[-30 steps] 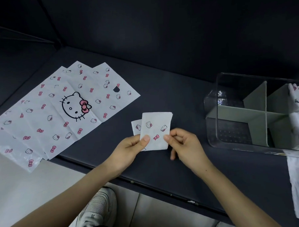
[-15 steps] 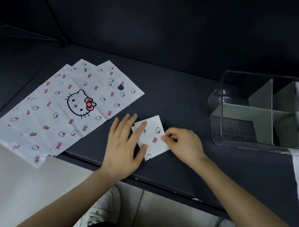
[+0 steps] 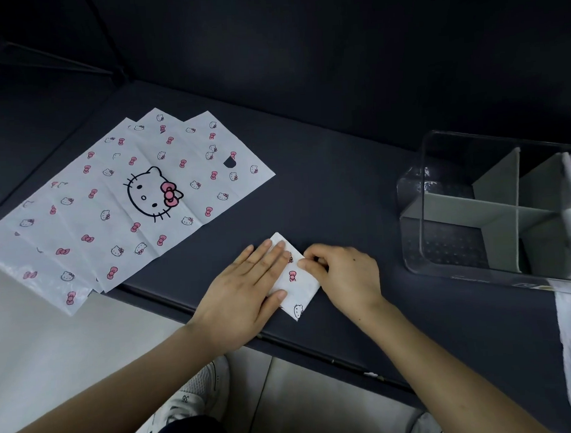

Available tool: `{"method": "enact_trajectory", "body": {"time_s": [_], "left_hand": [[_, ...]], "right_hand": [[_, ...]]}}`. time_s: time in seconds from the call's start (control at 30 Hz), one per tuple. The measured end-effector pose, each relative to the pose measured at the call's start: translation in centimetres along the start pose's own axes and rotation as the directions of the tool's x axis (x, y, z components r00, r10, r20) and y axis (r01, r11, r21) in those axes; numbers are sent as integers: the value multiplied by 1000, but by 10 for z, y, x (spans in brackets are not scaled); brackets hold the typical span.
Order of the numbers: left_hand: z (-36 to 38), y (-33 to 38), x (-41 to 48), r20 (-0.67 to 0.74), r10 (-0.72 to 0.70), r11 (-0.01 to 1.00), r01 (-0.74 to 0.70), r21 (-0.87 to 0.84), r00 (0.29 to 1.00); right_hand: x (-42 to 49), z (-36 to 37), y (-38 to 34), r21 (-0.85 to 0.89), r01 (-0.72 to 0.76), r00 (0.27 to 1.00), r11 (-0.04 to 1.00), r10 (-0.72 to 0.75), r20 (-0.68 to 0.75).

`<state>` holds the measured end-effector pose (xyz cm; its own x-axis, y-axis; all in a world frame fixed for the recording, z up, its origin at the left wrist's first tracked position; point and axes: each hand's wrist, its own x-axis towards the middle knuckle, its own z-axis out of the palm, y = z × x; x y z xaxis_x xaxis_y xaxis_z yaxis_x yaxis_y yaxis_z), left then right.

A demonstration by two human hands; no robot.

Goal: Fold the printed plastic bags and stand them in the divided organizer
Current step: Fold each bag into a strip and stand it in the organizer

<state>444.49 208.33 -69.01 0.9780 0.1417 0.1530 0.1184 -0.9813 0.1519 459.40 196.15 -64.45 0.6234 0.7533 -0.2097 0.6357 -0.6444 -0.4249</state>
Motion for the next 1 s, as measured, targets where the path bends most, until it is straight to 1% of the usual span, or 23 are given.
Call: {"method": "enact_trajectory", "body": {"time_s": [0.1, 0.2, 0.23, 0.27, 0.33, 0.43, 0.47, 0.53, 0.57, 0.63, 0.67, 0.7, 0.73, 0.77, 0.8, 0.83, 0.87, 0.9, 0.93, 0.97, 1.0], "left_hand": [[3, 8, -7, 23, -67, 998, 67, -2, 997], [4, 14, -9, 34, -111, 994, 110, 17, 993], [5, 15, -9, 37, -120, 992, 119, 30, 992], [5, 16, -9, 40, -129, 991, 128, 44, 991], [5, 17, -9, 49, -142, 988, 138, 71, 989], [6, 18, -9, 55, -151, 987, 147, 71, 987], [6, 18, -9, 55, -152, 987, 149, 64, 987], [6, 18, -10, 54, -153, 988, 151, 43, 987], [6, 18, -10, 51, -153, 988, 151, 36, 987], [5, 18, -10, 64, -152, 988, 151, 12, 986], [5, 17, -10, 73, -148, 989, 149, -11, 986], [5, 16, -11, 72, -153, 986, 157, -55, 986], [1, 17, -9, 68, -181, 972, 189, -139, 981], [-4, 17, -5, 50, -240, 933, 244, -265, 970], [-12, 18, 1, 33, -336, 860, 321, -396, 941], [-22, 17, 10, 58, -441, 754, 405, -516, 896], [-34, 17, 20, 118, -524, 645, 483, -593, 844], [-44, 15, 30, 193, -559, 548, 534, -644, 807], [-52, 13, 40, 262, -536, 471, 542, -696, 803], [-60, 13, 50, 304, -494, 413, 527, -742, 814], [-67, 17, 58, 315, -452, 367, 496, -787, 835]], "right_hand": [[-3, 2, -4, 9, -47, 998, 999, 48, -34], [-12, 7, -8, 49, -80, 985, 996, 87, -149], [-15, 8, -8, 53, -101, 982, 993, 108, -153], [-17, 8, -9, 59, -135, 981, 989, 142, -131], [-17, 7, -11, 105, -219, 974, 970, 224, -32], [-10, -1, -14, 181, -316, 948, 931, 303, 96], [-5, -4, -15, 173, -339, 938, 925, 317, 143], [0, -11, -18, 100, -354, 919, 930, 326, 222], [1, -14, -19, 67, -353, 914, 933, 329, 236], [0, -15, -19, 66, -329, 929, 942, 310, 204], [-2, -13, -18, 103, -308, 942, 946, 288, 173], [-4, -13, -17, 183, -289, 952, 940, 262, 158], [-6, -12, -15, 312, -282, 957, 907, 241, 164], [-9, -14, -14, 445, -285, 957, 849, 224, 187], [-11, -18, -12, 539, -288, 956, 791, 206, 209], [-13, -24, -9, 586, -278, 958, 761, 178, 222], [-15, -30, -5, 601, -259, 963, 756, 152, 224], [-17, -39, -1, 613, -244, 966, 752, 136, 218], [-18, -49, 3, 625, -236, 969, 744, 132, 209], [-20, -60, 8, 641, -233, 971, 731, 140, 193], [-22, -69, 14, 663, -225, 974, 714, 149, 170]]}}
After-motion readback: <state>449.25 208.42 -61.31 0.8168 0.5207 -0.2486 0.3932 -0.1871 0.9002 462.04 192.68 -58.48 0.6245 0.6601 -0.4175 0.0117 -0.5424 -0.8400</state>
